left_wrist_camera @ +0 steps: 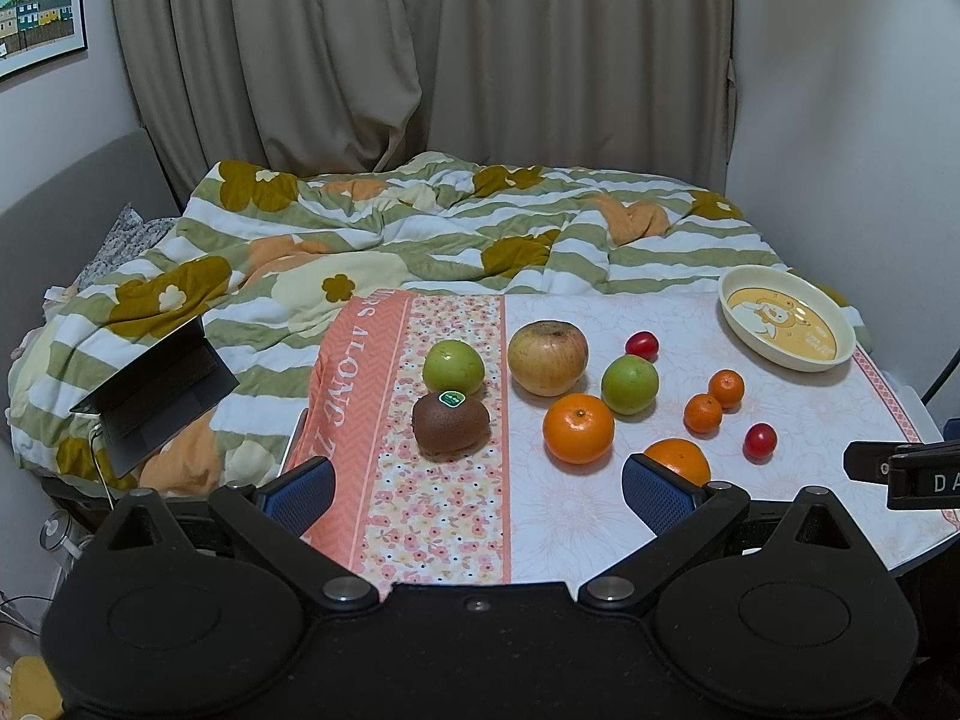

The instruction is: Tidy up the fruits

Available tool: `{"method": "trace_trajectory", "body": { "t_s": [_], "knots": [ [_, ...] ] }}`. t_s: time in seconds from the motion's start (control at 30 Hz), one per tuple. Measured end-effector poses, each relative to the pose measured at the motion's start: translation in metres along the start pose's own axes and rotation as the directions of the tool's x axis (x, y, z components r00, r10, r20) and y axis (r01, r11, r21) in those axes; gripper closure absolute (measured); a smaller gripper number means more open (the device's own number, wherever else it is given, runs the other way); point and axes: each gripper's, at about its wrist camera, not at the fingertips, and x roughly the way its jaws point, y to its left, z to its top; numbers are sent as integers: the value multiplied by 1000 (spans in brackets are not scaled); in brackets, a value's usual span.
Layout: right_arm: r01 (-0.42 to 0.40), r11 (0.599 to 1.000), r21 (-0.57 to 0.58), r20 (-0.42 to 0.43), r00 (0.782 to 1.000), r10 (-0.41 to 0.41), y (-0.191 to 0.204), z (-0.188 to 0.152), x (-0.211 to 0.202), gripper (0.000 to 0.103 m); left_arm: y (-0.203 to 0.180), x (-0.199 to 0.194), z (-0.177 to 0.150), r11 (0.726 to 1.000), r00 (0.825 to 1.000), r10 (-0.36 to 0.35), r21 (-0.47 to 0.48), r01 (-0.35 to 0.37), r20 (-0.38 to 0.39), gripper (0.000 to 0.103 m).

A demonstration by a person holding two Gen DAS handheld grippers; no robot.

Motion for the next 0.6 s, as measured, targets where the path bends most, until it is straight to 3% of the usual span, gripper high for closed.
{"method": "trace_trajectory", "body": {
  "t_s": [0.6],
  "knots": [
    [7, 1000, 10, 7, 1000, -7, 7, 2, -11, 0, 8, -1, 4, 1000, 1000, -10, 11, 10, 1, 0]
  ]
}}
